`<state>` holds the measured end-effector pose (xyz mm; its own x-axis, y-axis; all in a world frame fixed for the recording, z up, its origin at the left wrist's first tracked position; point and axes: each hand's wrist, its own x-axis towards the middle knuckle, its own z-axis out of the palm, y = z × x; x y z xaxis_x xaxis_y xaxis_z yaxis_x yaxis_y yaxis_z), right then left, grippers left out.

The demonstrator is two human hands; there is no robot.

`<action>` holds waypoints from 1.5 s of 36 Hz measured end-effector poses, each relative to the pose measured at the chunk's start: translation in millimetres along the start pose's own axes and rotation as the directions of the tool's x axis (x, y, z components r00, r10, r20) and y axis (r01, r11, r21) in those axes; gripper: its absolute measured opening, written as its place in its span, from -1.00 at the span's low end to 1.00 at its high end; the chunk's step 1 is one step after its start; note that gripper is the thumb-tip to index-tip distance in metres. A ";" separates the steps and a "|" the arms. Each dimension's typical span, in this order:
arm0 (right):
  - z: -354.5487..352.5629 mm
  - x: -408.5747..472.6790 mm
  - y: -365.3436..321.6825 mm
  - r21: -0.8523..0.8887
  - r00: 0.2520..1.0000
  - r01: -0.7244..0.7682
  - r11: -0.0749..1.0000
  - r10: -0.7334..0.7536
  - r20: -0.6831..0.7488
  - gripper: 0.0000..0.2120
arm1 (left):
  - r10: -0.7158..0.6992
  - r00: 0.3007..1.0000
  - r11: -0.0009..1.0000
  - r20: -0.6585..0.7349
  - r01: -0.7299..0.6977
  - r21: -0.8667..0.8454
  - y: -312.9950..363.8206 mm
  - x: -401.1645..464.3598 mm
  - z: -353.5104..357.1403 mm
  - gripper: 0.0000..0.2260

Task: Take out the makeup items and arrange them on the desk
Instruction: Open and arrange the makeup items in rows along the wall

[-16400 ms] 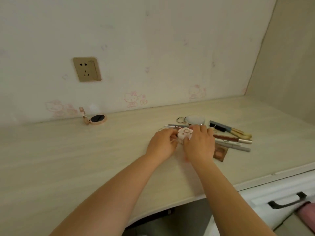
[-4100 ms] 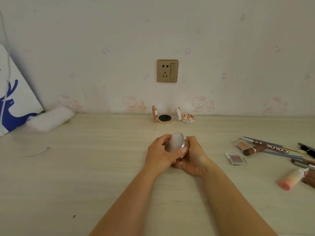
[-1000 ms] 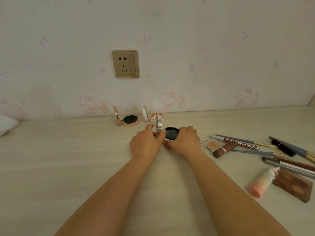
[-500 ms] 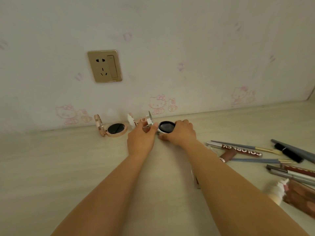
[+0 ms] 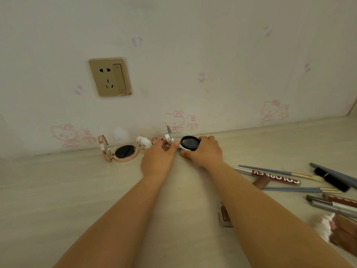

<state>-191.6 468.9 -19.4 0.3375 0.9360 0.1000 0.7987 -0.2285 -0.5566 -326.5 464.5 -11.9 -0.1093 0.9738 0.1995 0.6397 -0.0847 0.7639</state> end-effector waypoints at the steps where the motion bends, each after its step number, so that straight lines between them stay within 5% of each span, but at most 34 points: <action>1: 0.2 1.7 0.5 -0.002 1.000 0.001 1.000 -0.001 0.001 -0.27 | 0.006 1.000 1.000 0.004 -0.006 0.012 0.0 1.4 1.0 -0.69; 31: -2.3 11.4 4.7 0.086 1.000 0.006 0.996 -0.006 0.004 -0.32 | -0.002 1.000 0.999 0.014 0.003 -0.034 -4.5 8.9 2.8 -0.59; 41: -8.3 11.8 8.1 0.141 0.999 -0.019 0.990 0.012 0.047 -0.28 | 0.044 0.997 0.997 0.056 -0.048 0.065 -3.1 5.3 2.7 -0.61; 54: -5.1 5.7 8.3 0.106 1.000 0.014 0.994 -0.014 0.006 -0.32 | -0.046 0.999 0.987 -0.002 0.045 -0.153 -7.5 4.1 -3.1 -0.49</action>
<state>-180.5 470.9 -19.3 0.3232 0.9407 0.1033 0.7457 -0.1860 -0.6398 -334.1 468.5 -14.8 -0.1402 0.9761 0.1659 0.5101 -0.0723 0.8571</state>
